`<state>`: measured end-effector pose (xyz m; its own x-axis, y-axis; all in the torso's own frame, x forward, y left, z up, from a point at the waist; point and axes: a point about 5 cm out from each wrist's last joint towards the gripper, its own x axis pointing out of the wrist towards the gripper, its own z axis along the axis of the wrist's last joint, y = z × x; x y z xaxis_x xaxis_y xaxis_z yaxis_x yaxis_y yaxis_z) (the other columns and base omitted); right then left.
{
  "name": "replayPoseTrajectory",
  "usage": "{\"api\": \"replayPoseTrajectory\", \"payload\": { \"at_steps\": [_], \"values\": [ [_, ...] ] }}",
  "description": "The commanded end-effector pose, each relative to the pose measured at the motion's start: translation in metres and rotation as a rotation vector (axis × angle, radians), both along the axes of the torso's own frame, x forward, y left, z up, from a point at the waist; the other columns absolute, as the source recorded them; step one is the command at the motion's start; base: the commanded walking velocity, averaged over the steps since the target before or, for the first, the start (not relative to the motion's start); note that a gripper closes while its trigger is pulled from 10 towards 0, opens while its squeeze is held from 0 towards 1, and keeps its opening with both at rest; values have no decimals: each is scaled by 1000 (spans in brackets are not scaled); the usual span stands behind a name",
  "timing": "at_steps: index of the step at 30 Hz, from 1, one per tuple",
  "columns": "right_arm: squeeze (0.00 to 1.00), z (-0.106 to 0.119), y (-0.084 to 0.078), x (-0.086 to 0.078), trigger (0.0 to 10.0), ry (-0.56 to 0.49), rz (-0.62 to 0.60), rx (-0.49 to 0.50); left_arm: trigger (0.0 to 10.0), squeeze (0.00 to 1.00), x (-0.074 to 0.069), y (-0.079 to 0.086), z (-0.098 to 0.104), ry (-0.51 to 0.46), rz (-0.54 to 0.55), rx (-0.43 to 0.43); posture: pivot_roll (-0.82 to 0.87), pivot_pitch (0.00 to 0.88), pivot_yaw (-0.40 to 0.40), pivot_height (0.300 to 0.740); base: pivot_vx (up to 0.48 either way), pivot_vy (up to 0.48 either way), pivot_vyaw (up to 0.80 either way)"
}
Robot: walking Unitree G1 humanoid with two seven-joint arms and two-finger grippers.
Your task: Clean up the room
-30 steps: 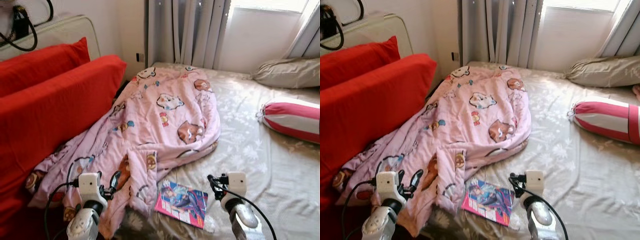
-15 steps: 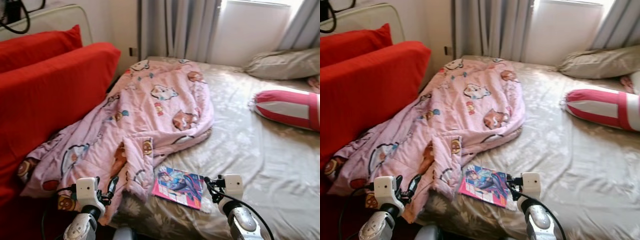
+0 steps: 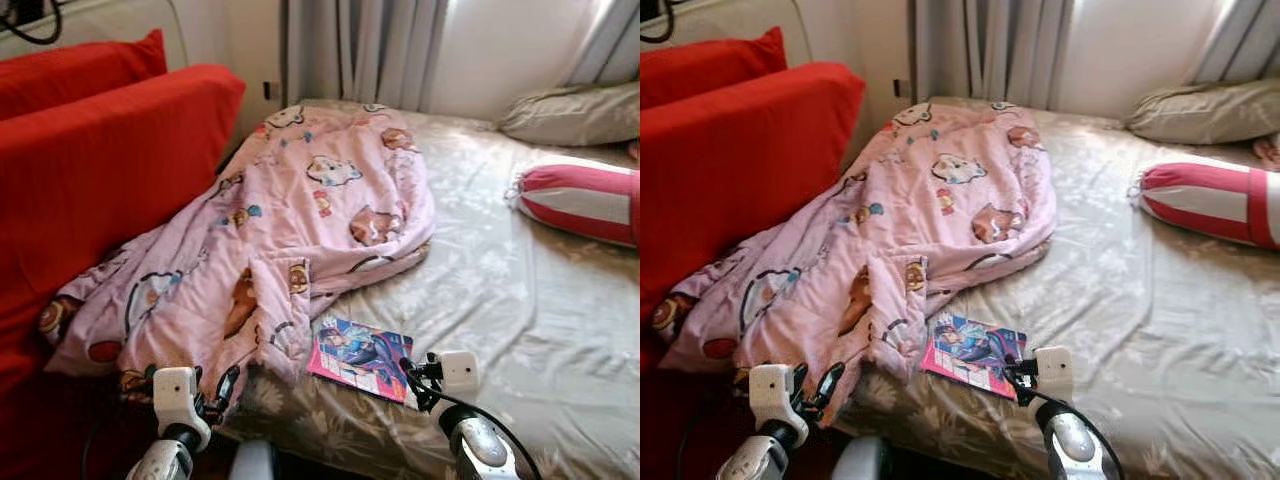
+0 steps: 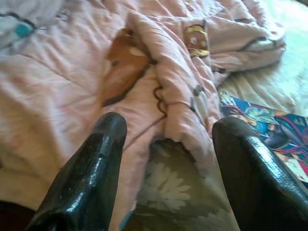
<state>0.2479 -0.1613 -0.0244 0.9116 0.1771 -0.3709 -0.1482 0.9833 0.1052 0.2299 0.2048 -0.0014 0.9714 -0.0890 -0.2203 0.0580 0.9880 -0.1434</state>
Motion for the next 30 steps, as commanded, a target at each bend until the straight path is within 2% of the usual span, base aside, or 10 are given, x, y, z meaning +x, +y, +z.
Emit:
{"api": "replayPoseTrajectory", "payload": {
  "at_steps": [1, 5, 10, 20, 27, 30],
  "values": [
    [0, 1, 1, 1, 10000, -4, 6, 8, 10000, 0, 0, 0, 1, -2, -2, -14, 131, 13, -52, 651, 0, 0, 0],
    [0, 3, 3, 2, 10000, -12, 38, -12, 10000, 0, 0, -1, 2, -3, -3, -15, 133, 32, -57, 651, 0, 0, 0],
    [0, 2, 1, 2, 10000, -6, 27, -1, 10000, 0, 1, -1, 2, -2, -1, -14, 129, 48, -58, 651, 152, 0, 711],
    [0, -2, -2, -1, 10000, 23, -2, 6, 10000, 0, 0, -5, 1, 4, -13, -17, 128, 54, -56, 651, 297, 0, 0],
    [0, -6, -8, -1, 10000, 65, -42, -31, 10000, 0, 0, -7, 1, 7, -24, -20, 130, 62, -53, 651, 291, 0, 0],
    [0, -4, -8, 0, 10000, 58, -49, -13, 10000, 0, -2, -8, 0, 14, -28, -20, 130, 66, -51, 651, 182, 0, 0]
  ]
}}
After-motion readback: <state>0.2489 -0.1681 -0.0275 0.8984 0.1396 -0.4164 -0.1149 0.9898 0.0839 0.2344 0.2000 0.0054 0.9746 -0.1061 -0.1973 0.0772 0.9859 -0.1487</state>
